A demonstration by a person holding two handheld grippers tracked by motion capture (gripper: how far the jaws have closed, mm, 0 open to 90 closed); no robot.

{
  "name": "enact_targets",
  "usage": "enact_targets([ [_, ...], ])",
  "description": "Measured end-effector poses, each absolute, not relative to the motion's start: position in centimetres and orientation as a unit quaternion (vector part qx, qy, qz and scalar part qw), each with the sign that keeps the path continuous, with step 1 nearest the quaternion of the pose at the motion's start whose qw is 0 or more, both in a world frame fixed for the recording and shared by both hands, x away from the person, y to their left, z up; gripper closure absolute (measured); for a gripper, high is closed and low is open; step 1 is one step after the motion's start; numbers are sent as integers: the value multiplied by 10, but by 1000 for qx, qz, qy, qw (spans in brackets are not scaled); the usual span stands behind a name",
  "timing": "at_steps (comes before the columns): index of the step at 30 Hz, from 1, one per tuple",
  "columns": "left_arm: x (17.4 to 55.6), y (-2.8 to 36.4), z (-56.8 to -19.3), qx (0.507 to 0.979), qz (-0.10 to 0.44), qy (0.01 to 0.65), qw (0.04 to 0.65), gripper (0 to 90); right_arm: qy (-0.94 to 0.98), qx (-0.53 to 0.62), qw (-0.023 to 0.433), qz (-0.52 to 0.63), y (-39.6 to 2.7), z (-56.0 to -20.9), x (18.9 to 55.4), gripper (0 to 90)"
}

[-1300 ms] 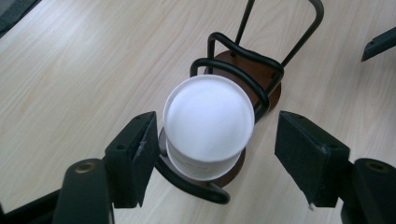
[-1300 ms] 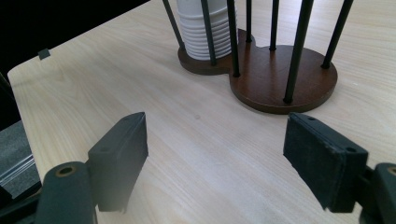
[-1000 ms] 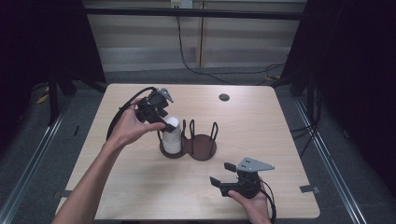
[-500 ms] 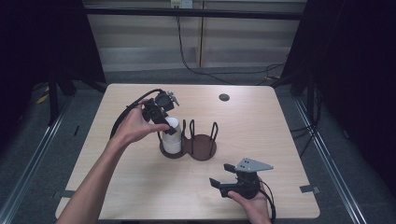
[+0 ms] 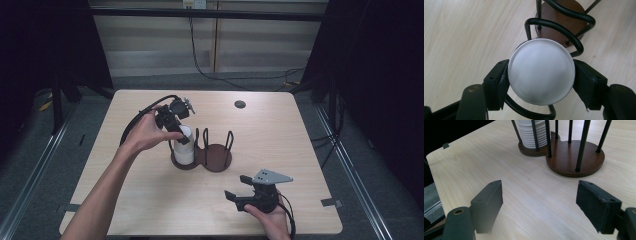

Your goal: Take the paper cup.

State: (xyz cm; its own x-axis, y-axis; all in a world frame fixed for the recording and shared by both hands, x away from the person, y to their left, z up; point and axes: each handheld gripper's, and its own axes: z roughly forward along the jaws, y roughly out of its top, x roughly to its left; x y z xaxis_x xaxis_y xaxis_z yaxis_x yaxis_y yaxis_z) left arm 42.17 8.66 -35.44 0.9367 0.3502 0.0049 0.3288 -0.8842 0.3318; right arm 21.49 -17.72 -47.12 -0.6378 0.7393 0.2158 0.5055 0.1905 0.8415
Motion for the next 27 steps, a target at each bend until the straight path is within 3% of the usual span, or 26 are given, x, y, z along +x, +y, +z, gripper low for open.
enact_targets([
  [27, 423, 87, -341, 972, 24, 173, 158, 350, 761, 411, 120, 488, -177, -471, 215, 208],
])
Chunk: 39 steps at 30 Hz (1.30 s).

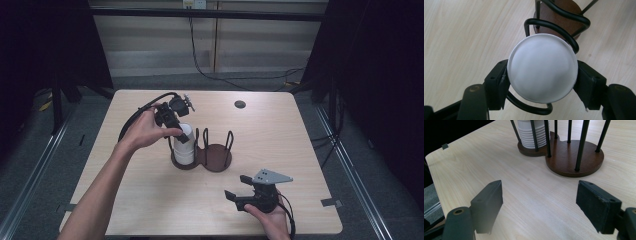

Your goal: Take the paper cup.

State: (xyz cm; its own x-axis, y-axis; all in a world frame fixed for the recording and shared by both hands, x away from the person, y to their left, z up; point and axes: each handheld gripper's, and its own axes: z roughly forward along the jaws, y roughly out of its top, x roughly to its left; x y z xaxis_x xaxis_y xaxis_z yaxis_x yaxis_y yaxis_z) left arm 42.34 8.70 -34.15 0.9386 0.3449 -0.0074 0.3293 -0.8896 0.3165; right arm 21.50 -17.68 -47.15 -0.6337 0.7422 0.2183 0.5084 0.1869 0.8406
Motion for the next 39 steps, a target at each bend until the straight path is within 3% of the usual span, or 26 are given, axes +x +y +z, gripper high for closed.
enact_targets([
  [39, 416, 96, -316, 962, 45, 188, 194, 360, 758, 415, 123, 487, -178, -472, 215, 207],
])
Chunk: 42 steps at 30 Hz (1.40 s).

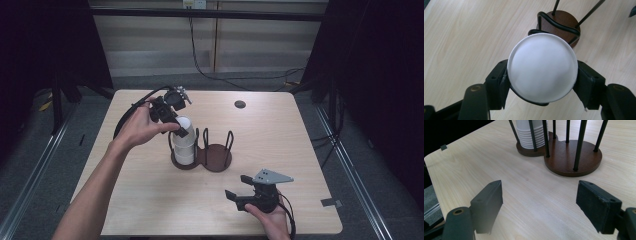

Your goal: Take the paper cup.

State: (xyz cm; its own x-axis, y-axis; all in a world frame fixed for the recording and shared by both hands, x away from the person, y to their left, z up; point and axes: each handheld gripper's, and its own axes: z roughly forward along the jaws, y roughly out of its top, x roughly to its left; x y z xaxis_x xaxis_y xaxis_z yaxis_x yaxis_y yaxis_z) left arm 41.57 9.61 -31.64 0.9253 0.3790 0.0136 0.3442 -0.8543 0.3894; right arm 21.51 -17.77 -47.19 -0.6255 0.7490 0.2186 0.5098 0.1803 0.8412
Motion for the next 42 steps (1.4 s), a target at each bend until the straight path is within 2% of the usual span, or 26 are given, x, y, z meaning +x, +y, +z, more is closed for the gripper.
enact_targets([
  [14, 412, 102, -306, 961, 38, 182, 206, 360, 759, 414, 123, 487, -177, -472, 215, 206],
  [30, 405, 116, -293, 955, 59, 185, 225, 363, 759, 419, 124, 482, -176, -473, 216, 178],
  [42, 397, 141, -289, 932, 71, 206, 289, 370, 760, 419, 120, 483, -175, -474, 217, 165],
])
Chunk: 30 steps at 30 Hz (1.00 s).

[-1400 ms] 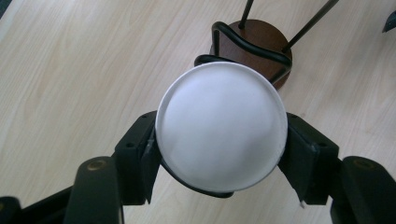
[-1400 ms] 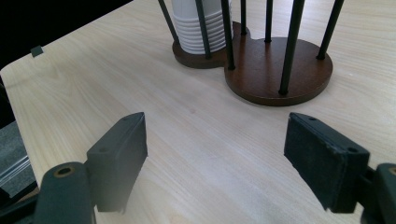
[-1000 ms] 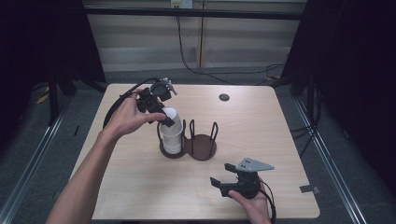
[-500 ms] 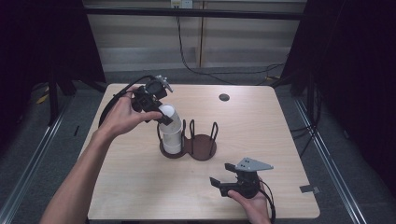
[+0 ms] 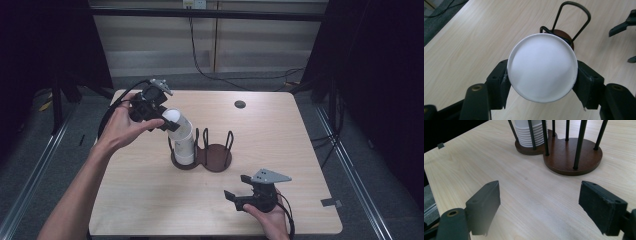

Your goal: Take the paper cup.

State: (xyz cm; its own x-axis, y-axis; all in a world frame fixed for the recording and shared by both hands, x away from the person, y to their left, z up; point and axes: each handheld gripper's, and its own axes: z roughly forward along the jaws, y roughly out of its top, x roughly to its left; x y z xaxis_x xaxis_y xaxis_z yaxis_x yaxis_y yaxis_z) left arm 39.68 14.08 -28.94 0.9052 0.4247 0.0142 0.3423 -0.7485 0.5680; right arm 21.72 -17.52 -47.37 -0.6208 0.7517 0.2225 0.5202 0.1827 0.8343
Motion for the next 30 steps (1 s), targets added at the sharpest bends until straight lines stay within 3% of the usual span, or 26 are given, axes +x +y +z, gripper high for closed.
enact_targets([
  [17, 378, 165, -285, 911, 60, 203, 353, 371, 755, 420, 117, 490, -177, -473, 218, 158],
  [30, 357, 163, -297, 902, 57, 192, 383, 371, 754, 418, 113, 494, -174, -474, 220, 138],
])
